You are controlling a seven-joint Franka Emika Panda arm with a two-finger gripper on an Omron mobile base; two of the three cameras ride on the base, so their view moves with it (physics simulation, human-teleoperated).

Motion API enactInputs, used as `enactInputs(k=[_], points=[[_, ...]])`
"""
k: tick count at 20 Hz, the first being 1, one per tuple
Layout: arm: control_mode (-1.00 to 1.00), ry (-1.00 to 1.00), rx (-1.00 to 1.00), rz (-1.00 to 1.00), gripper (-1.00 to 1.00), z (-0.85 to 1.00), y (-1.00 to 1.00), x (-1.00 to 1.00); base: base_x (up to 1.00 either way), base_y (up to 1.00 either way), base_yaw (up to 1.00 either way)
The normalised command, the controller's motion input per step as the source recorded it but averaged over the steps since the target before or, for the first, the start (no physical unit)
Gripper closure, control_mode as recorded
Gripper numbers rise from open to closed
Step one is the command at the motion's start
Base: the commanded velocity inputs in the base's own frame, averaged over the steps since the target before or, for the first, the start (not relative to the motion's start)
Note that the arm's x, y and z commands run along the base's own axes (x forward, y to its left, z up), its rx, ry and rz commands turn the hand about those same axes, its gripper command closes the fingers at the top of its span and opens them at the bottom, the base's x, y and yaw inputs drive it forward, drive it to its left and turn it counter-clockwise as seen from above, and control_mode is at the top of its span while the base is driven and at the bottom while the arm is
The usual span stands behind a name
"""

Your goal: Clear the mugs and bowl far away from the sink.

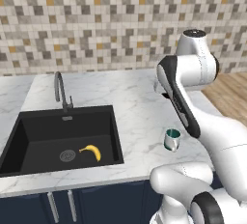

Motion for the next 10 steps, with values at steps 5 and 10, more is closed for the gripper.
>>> enactInputs(k=[5, 10], points=[[-1.0, -0.17, 0.0, 0.0, 1.0, 0.17, 0.0, -0.74, 0.0, 0.0, 0.0], [-1.0, -0.17, 0.0, 0.0, 1.0, 0.14, 0.0, -0.62, 0.0, 0.0, 0.0]])
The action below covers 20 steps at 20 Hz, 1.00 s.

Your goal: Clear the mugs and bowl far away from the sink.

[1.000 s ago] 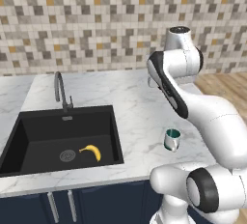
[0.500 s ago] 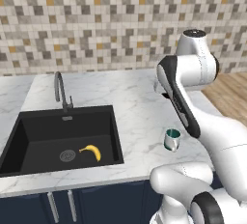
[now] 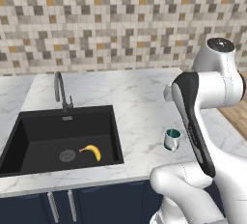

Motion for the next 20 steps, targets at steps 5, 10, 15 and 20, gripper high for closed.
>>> enactInputs(k=[5, 10, 15, 20], points=[[-1.0, -0.06, 0.0, 0.0, 1.0, 0.26, 0.04, -0.33, 0.0, 0.0, 0.0], [1.0, -0.01, 0.0, 0.0, 1.0, 0.07, 0.07, -0.08, -0.1, 0.63, 0.31], [1.0, 0.0, 0.0, 0.0, 1.0, 0.0, 0.0, 0.0, -0.04, 0.79, 0.77], [1.0, 0.0, 0.0, 0.0, 1.0, 0.0, 0.0, 0.0, 0.0, 0.47, 0.91]])
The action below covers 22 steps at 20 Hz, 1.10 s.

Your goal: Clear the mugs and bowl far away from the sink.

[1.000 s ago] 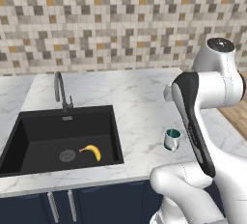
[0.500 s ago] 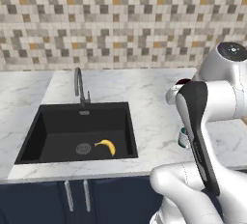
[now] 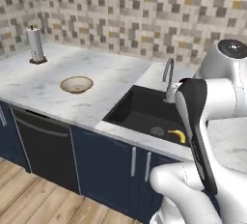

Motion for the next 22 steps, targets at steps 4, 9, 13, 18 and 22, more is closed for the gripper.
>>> enactInputs(k=[4, 9, 13, 18, 22], points=[[1.0, 0.0, 0.0, 0.0, 1.0, 0.0, 0.0, 0.0, 0.0, 0.44, 0.9], [1.0, 0.0, 0.0, 0.0, 1.0, 0.0, 0.0, 0.0, 0.0, 0.34, 0.93], [1.0, 0.0, 0.0, 0.0, 1.0, 0.0, 0.0, 0.0, 0.0, 0.17, 0.97], [1.0, 0.0, 0.0, 0.0, 1.0, 0.0, 0.0, 0.0, 0.0, 0.09, 1.0], [1.0, 0.0, 0.0, 0.0, 1.0, 0.0, 0.0, 0.0, 0.0, 0.06, 1.0]])
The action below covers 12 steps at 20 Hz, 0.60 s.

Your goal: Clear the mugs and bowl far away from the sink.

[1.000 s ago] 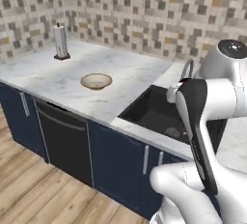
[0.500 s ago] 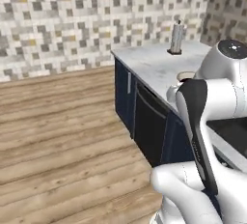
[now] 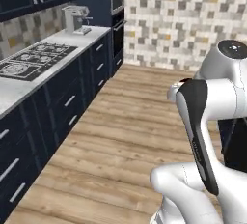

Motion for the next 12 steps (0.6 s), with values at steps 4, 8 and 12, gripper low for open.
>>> enactInputs(k=[4, 8, 12], points=[[1.0, 0.0, 0.0, 0.0, 1.0, 0.0, 0.0, 0.0, 0.0, 0.01, 1.0], [1.0, 0.0, 0.0, 0.0, 1.0, 0.0, 0.0, 0.0, 0.0, 0.0, 1.0], [1.0, 0.0, 0.0, 0.0, 1.0, 0.0, 0.0, 0.0, 0.05, 0.0, 1.0]])
